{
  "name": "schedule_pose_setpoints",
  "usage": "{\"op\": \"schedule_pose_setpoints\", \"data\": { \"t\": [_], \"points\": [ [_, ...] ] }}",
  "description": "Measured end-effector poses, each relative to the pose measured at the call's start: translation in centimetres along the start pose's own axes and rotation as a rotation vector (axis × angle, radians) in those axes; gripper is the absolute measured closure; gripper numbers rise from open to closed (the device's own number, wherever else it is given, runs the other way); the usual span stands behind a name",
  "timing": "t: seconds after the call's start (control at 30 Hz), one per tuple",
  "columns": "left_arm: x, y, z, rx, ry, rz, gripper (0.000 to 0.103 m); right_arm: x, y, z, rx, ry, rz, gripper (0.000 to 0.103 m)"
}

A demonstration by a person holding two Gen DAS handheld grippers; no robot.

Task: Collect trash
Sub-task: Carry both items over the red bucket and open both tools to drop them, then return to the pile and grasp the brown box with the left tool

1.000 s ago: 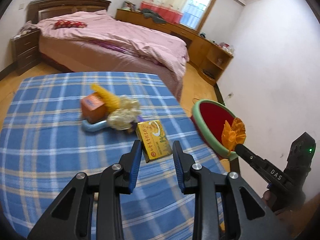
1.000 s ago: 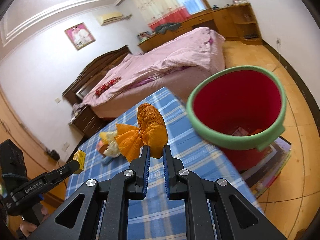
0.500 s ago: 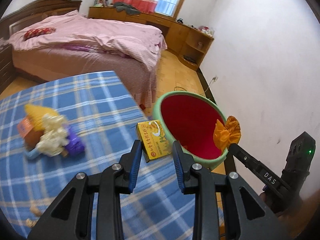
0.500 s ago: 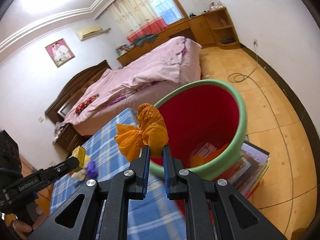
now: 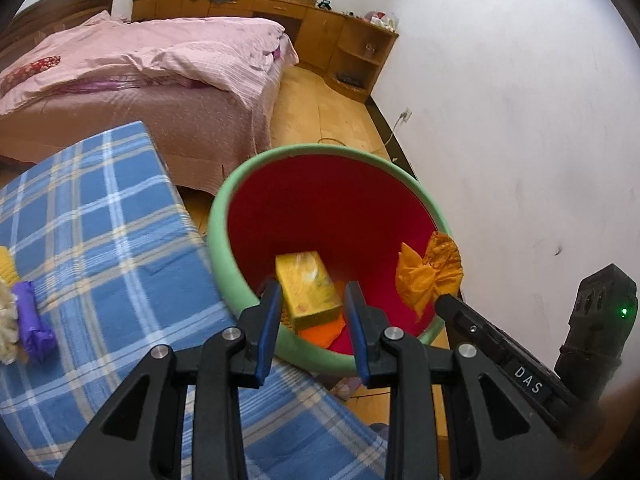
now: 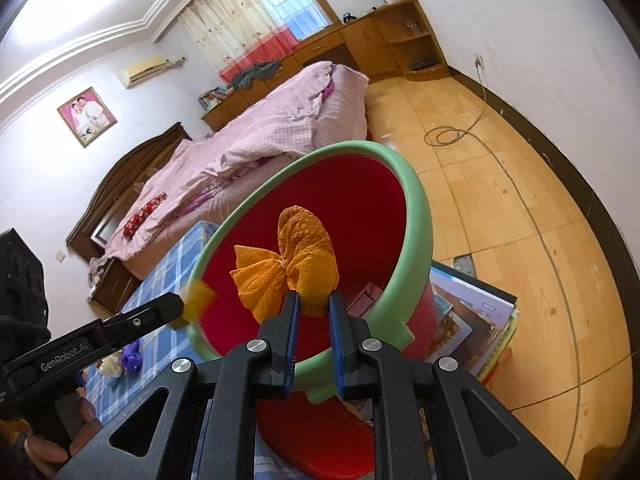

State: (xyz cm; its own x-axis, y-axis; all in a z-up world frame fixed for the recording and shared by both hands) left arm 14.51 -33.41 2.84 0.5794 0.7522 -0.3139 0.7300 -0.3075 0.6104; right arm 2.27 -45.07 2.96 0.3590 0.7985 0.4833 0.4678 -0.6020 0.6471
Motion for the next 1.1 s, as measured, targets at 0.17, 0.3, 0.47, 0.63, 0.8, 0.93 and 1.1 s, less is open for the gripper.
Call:
{"op": "schedule_pose_setpoints", "data": {
  "t": [0.17,0.3,0.47,0.63,0.8,0.93,1.1],
  "points": [
    [-0.4,0.0,0.5,0.004,0.008,0.001,0.063,-0.2,-0.1,0.2,0.004,0.002,0.004,0.084],
    [0.0,0.1,0.0,-0.011,0.008,-0.005,0.062,-0.3,-0.3,0.4,0.015,0.006,0.016,0.077],
    [0.5,0.0,-1.4,-0.021,0.038,-0.001,0.056,0.1,-0.3,0.4,0.016,0.014,0.022,0.073],
    [1.3,-0.4,-3.4,-0.047,0.049,-0.016,0.056,0.7,-0.4,0.0,0.010,0.028,0.016,0.072],
    [2.7,-1.1,-5.3,-0.060,0.078,-0.035,0.051,2.0,-0.3,-0.7,-0.005,0.041,-0.003,0.072],
    [4.3,-1.5,-6.4,-0.070,0.102,-0.073,0.051,3.2,-0.8,-0.9,0.006,0.058,-0.020,0.069],
    [7.0,-2.4,-8.4,-0.090,0.127,-0.123,0.051,5.0,-1.6,-0.9,0.023,0.077,-0.046,0.065]
  ]
}}
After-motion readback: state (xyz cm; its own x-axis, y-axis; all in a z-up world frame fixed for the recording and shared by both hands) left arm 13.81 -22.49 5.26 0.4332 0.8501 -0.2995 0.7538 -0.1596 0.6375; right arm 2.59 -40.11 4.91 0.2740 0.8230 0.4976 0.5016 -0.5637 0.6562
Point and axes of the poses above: each gripper's, at about its wrist camera, not at the fingertips, and z roughly the way its jaws point, x to its left, y to its top, the point moved 3 cm from there along z, roughly the way its jaws point, and after that the axes turned 1 degree about -z, right-handed, at the moved point
